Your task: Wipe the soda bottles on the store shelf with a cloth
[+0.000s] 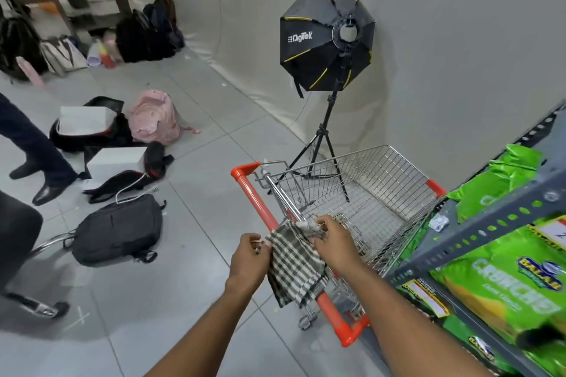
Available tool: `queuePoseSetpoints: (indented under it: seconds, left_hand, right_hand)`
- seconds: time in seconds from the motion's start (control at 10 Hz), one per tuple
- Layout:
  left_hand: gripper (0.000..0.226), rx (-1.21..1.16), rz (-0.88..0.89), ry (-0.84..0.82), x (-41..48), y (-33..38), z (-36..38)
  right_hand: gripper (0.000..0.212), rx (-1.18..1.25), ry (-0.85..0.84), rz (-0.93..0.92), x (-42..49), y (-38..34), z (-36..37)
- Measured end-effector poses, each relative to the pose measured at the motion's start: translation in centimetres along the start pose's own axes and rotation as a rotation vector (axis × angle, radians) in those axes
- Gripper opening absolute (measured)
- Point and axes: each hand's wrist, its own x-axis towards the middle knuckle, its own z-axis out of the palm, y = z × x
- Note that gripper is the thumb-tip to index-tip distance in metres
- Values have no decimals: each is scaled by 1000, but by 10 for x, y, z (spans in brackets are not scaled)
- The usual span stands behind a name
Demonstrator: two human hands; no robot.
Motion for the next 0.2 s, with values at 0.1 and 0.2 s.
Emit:
queuePoseSetpoints:
  seconds: [0.1,0.2]
  left_hand:
    - [44,31,75,36,-1,8,1]
    - [47,125,186,152,-3,21,0]
  right_hand:
    - [44,31,13,20,-11,8,-8]
    - [41,75,101,17,-24,21,-21]
